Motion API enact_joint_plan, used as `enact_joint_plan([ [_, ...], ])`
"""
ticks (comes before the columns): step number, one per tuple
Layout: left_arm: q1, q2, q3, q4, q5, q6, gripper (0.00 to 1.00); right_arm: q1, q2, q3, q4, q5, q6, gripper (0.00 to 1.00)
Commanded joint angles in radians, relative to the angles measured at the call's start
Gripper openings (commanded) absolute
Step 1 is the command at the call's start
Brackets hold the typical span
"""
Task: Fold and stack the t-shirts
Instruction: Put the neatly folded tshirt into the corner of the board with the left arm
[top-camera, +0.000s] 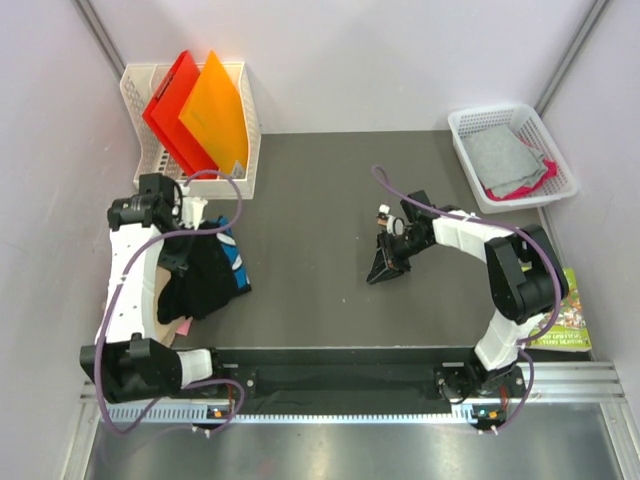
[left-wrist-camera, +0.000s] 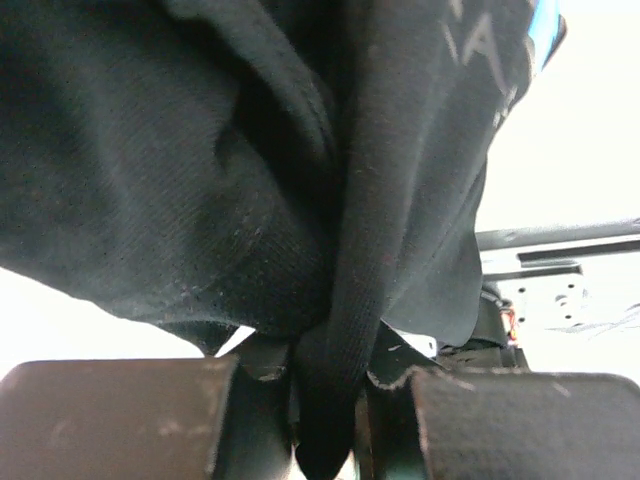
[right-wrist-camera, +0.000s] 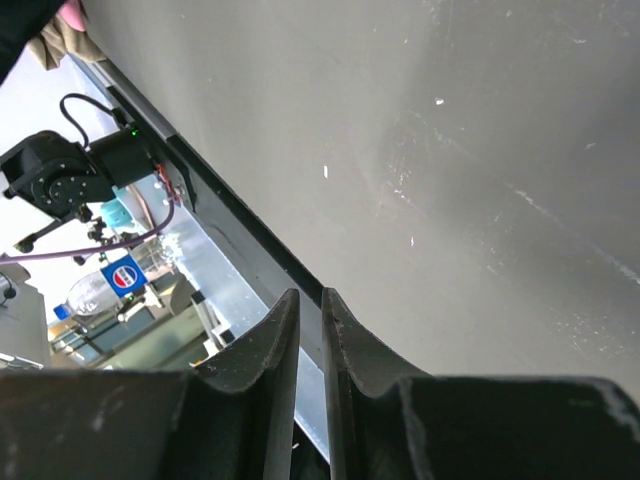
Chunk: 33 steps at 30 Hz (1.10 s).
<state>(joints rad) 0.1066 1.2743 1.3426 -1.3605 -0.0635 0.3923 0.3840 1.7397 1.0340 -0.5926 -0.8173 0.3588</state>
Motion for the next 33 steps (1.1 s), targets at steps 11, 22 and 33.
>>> enact_joint_plan([
  [11,0.234,-0.159,-0.092,-0.146,-0.033,0.143,0.00,-0.008,-0.055,0.008,-0.013,-0.026,-0.020,0.15],
  [22,0.640,-0.104,-0.190,-0.019,0.028,0.370,0.00,-0.007,-0.045,0.000,-0.018,-0.026,-0.026,0.15],
  [33,0.925,0.097,-0.221,0.205,0.073,0.457,0.00,-0.007,-0.020,0.024,-0.029,-0.031,-0.020,0.15],
])
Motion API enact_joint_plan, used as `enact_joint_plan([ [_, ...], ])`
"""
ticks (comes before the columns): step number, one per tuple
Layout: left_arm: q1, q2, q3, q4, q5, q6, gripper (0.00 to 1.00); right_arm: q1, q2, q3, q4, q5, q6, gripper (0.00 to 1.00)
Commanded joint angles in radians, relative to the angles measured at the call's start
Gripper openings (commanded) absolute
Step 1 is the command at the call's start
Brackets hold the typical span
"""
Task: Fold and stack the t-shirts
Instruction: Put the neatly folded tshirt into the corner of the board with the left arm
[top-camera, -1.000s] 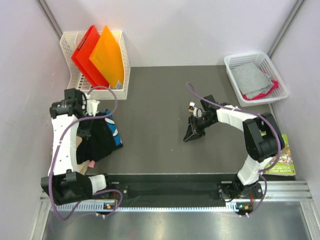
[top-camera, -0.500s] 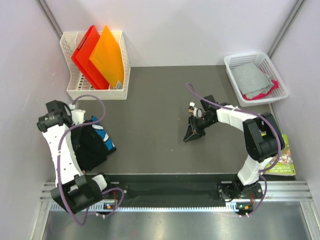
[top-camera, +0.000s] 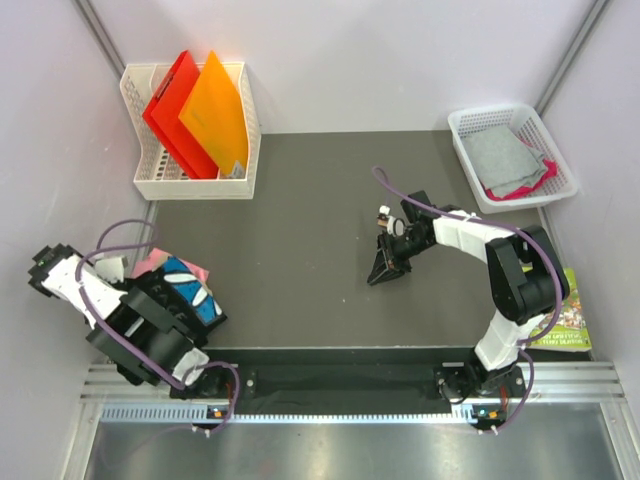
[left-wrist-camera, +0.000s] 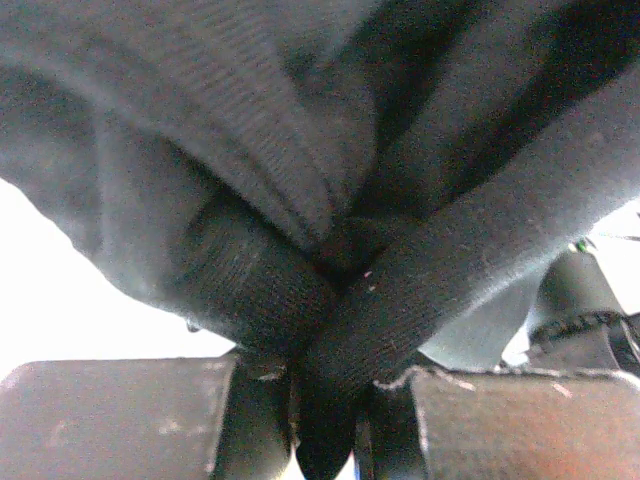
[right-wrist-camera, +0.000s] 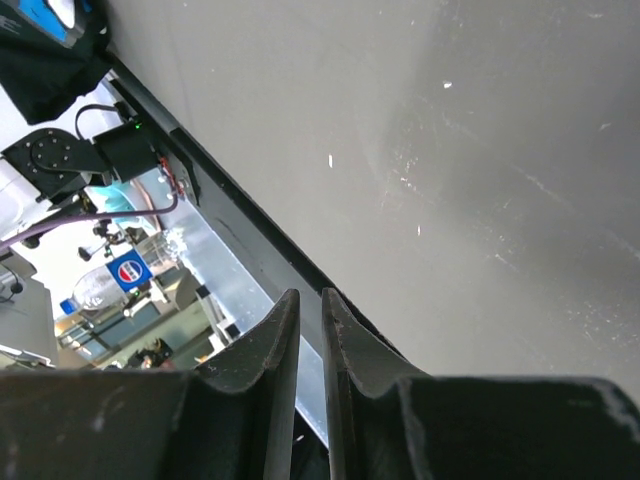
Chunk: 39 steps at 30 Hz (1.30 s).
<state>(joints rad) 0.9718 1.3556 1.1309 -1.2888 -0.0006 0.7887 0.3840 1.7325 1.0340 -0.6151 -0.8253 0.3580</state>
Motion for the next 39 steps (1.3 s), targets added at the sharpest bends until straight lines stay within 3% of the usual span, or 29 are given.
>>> enact_joint_plan([
  [1,0.071,0.028,-0.017,0.150,0.010,0.061,0.00,-0.007,-0.010,0.026,-0.005,-0.023,-0.019,0.15],
  [6,0.119,0.149,-0.034,0.278,0.010,0.043,0.01,0.010,0.007,0.044,0.017,-0.026,0.012,0.17],
  [8,0.123,0.193,-0.031,0.299,0.010,0.044,0.26,0.035,0.025,0.072,0.028,-0.029,0.033,0.17],
  [9,0.126,0.204,-0.030,0.315,0.010,0.043,0.54,0.047,0.036,0.084,0.031,-0.029,0.039,0.18],
  [12,0.143,0.214,-0.022,0.339,0.010,0.055,0.79,0.093,0.071,0.139,0.029,-0.026,0.055,0.17],
  [13,0.149,0.208,-0.025,0.348,0.010,0.061,0.99,0.105,0.085,0.159,0.029,-0.026,0.058,0.18],
  [24,0.159,0.034,0.045,0.293,0.106,0.201,0.99,0.162,0.130,0.196,0.052,-0.031,0.076,0.18],
  [28,0.157,0.023,0.139,0.197,0.264,0.254,0.99,0.171,0.137,0.202,0.054,-0.034,0.073,0.18],
  [33,0.070,0.013,0.228,0.094,0.332,0.279,0.99,0.176,0.133,0.190,0.060,-0.034,0.072,0.18],
  [39,-0.157,-0.049,0.190,-0.070,0.364,0.366,0.99,0.176,0.114,0.166,0.060,-0.025,0.071,0.17],
])
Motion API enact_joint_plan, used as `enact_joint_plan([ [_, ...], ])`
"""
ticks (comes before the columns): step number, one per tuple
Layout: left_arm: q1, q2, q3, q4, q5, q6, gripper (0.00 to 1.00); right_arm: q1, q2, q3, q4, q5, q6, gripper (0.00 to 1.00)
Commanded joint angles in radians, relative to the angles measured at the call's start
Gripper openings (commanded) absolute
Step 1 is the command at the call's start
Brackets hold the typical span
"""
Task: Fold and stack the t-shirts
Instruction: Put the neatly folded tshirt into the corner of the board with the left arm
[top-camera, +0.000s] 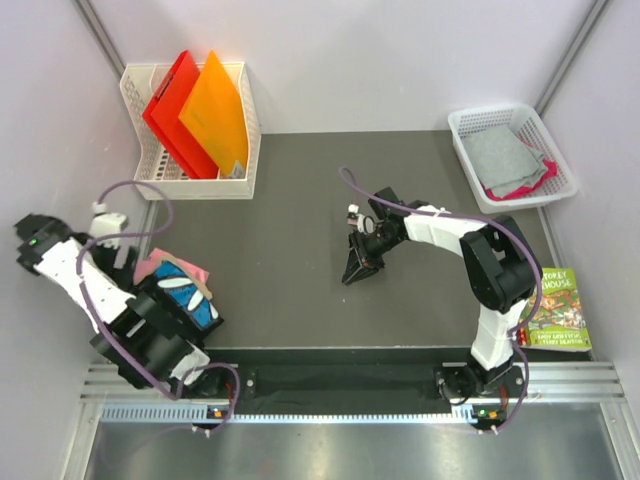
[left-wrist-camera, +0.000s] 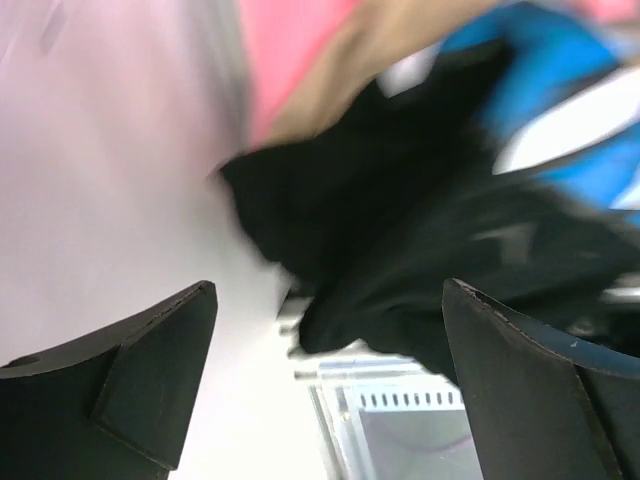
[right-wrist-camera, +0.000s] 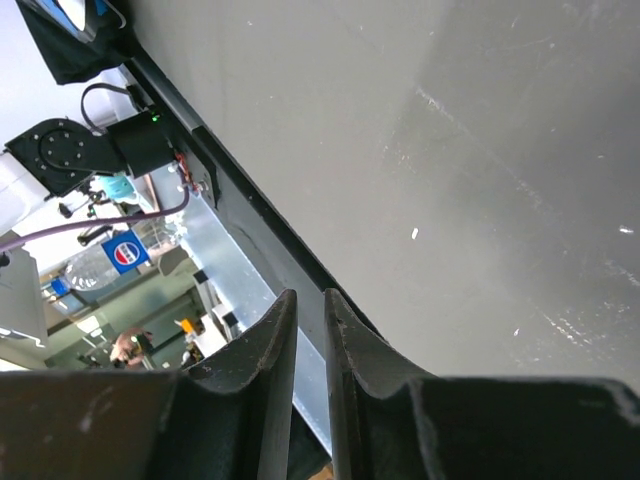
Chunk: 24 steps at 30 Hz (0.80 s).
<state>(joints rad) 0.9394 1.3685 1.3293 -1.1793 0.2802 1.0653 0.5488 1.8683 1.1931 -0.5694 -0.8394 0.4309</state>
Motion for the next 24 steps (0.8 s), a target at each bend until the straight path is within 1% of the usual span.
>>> enact_joint_plan([
  [1,-0.201,-0.065,-0.012,-0.204,0.089,0.093,0.99,0.011,-0.026,0.005,0.014,-0.004,-0.003,0.17],
  [4,-0.307,-0.027,0.005,-0.314,0.143,0.085,0.99,0.011,-0.035,-0.006,0.016,0.002,0.000,0.17],
  [7,-0.350,0.032,-0.008,-0.329,0.163,0.039,0.99,0.011,-0.049,-0.021,0.020,0.006,0.008,0.17],
  [12,-0.358,0.125,-0.123,-0.327,0.114,0.070,0.99,0.008,-0.067,-0.043,0.029,0.019,0.015,0.17],
  [15,-0.358,0.225,-0.139,-0.326,0.064,0.061,0.99,0.005,-0.074,-0.047,0.032,0.022,0.020,0.17],
  [16,-0.358,0.275,-0.139,-0.318,0.053,0.058,0.99,0.007,-0.072,-0.047,0.032,0.023,0.026,0.17],
  [19,-0.356,0.337,-0.116,-0.280,0.040,0.027,0.99,0.005,-0.072,-0.046,0.040,0.023,0.037,0.16],
  [24,-0.353,0.383,-0.059,-0.207,0.010,-0.027,0.99,0.007,-0.075,-0.046,0.042,0.028,0.046,0.16],
])
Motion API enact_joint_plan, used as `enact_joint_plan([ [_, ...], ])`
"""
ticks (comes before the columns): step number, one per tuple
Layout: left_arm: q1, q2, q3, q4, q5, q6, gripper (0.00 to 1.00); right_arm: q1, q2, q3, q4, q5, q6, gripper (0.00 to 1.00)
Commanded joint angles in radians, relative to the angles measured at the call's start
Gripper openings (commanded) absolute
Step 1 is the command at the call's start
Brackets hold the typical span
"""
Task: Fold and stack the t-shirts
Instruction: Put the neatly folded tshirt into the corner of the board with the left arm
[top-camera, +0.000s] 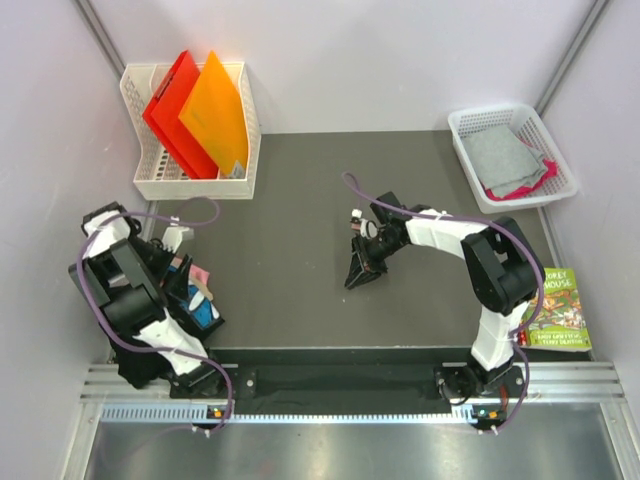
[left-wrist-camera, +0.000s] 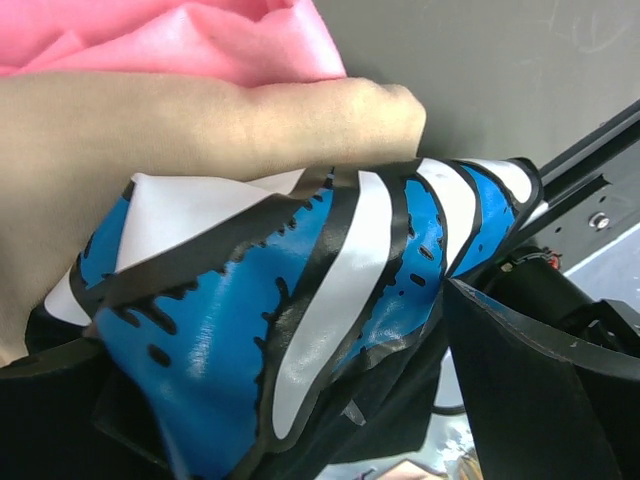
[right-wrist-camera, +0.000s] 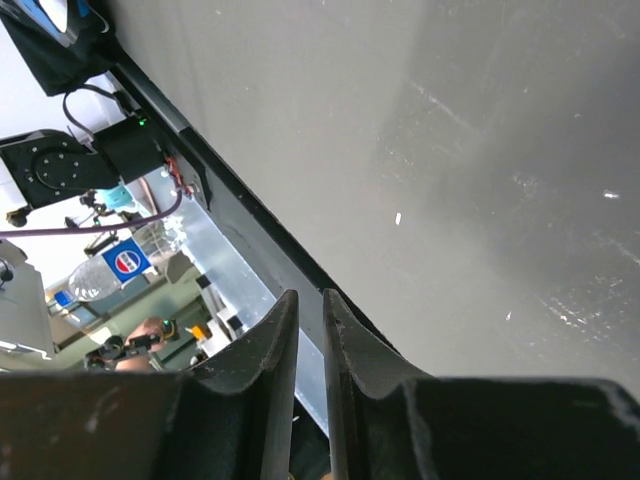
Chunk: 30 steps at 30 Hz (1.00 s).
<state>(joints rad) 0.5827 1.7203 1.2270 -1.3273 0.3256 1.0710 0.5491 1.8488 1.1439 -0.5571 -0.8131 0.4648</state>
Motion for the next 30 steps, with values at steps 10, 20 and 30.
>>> enact_joint_plan([
  [10,0.045,0.024,0.098,0.056,-0.106,-0.052,0.99,0.003,-0.065,-0.036,0.051,0.014,0.020,0.15],
  [20,0.057,-0.001,0.109,0.109,-0.135,-0.068,0.12,0.003,-0.054,-0.024,0.042,0.011,0.017,0.15],
  [30,0.127,0.031,0.233,0.154,-0.135,-0.103,0.00,0.005,-0.066,-0.022,0.031,0.011,0.006,0.15],
])
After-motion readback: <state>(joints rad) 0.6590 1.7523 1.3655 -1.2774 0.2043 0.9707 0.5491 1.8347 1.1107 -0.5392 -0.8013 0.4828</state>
